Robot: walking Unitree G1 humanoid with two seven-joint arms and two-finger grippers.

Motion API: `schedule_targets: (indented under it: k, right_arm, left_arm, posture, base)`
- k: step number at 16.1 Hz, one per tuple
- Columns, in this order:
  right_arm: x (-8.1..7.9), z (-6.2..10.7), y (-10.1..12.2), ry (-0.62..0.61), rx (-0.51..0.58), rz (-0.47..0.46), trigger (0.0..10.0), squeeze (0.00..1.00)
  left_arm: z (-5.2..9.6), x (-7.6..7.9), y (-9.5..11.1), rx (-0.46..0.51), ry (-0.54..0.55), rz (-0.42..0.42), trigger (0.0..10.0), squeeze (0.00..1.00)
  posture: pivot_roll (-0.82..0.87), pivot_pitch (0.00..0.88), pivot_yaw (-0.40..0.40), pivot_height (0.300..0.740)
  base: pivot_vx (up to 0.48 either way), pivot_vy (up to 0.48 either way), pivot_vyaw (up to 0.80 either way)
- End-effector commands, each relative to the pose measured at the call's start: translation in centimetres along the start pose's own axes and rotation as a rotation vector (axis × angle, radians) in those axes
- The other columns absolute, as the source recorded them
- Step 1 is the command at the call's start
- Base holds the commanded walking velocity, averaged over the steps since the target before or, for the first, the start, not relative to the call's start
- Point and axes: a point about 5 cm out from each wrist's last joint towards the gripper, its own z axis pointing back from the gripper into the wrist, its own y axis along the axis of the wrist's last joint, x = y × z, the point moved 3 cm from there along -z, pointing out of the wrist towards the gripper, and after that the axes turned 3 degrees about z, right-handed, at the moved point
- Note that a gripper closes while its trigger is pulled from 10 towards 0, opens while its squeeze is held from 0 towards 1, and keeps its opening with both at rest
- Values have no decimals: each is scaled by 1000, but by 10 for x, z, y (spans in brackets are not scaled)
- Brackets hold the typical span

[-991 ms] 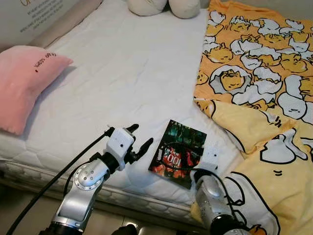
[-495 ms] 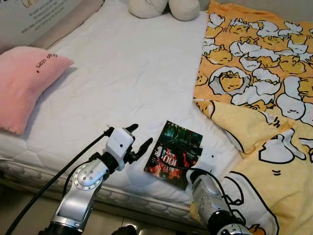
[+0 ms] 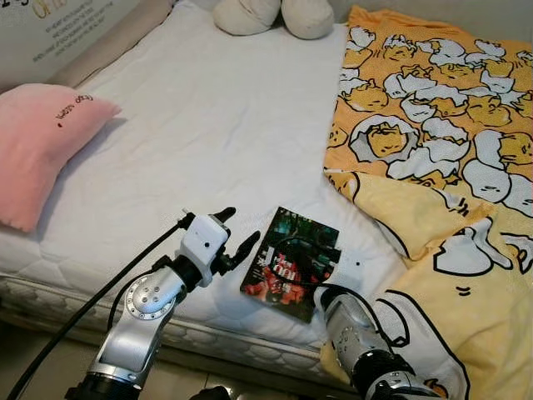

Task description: Clean up the room

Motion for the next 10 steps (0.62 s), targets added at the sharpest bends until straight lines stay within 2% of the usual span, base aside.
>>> schedule_targets:
  k: [1,6,10]
  right_arm:
    - [-13,0,-12,57,-53,32,0,0]
    - [-13,-1,-8,51,-48,27,0,0]
    - [-9,-3,-4,36,-52,-93,0,0]
  left_arm:
    - [-1,1,-1,-1,1,-11,10000,0]
    - [-3,2,-1,4,-1,-10,10000,0]
    - [-5,1,-3,2,8,2,10000,0]
  posture:
    - [268,170,-18,740]
    - [263,166,-21,740]
    - [263,156,-26,740]
  base:
    - [0,0,0]
    - [0,0,0]
    - [0,0,0]
